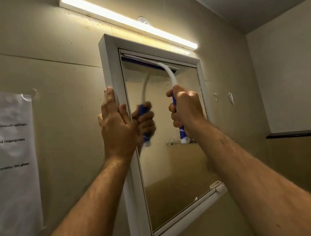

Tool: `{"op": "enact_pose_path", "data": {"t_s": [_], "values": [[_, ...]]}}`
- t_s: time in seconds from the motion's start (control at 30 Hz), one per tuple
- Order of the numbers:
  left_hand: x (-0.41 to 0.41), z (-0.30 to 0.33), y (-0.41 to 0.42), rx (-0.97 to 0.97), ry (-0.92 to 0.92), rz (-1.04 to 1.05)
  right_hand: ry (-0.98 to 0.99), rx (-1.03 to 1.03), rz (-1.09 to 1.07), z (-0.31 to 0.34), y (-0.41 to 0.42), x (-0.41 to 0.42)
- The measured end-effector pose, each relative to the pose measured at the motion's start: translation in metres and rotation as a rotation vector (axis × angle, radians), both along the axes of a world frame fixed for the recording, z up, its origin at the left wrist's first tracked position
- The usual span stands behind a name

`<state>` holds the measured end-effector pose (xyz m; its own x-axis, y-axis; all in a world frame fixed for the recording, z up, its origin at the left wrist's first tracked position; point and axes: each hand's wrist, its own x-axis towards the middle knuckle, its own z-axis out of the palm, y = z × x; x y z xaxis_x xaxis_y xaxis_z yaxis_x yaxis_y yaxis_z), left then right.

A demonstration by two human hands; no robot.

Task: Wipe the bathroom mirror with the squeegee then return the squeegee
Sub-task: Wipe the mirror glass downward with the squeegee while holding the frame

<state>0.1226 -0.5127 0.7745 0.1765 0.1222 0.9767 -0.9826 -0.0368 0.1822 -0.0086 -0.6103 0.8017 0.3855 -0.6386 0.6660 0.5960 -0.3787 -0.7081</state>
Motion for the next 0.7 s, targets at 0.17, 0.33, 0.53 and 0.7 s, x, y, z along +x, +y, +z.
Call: {"op": "enact_pose_path", "data": {"t_s": [0.17, 0.33, 0.53, 0.7], "values": [[-0.002, -0.002, 0.001, -0.03, 0.001, -0.018, 0.033, -0.015, -0.006, -0.035, -0.004, 0.002], [-0.002, -0.003, 0.0, -0.037, -0.001, -0.002, 0.034, -0.021, 0.012, -0.013, -0.006, -0.005], [-0.003, -0.002, 0.0, -0.031, 0.003, 0.006, 0.039, -0.034, 0.005, 0.003, 0.002, 0.004], [-0.004, -0.002, 0.001, -0.035, 0.016, -0.027, 0.074, -0.057, -0.032, -0.03, -0.002, 0.007]]}}
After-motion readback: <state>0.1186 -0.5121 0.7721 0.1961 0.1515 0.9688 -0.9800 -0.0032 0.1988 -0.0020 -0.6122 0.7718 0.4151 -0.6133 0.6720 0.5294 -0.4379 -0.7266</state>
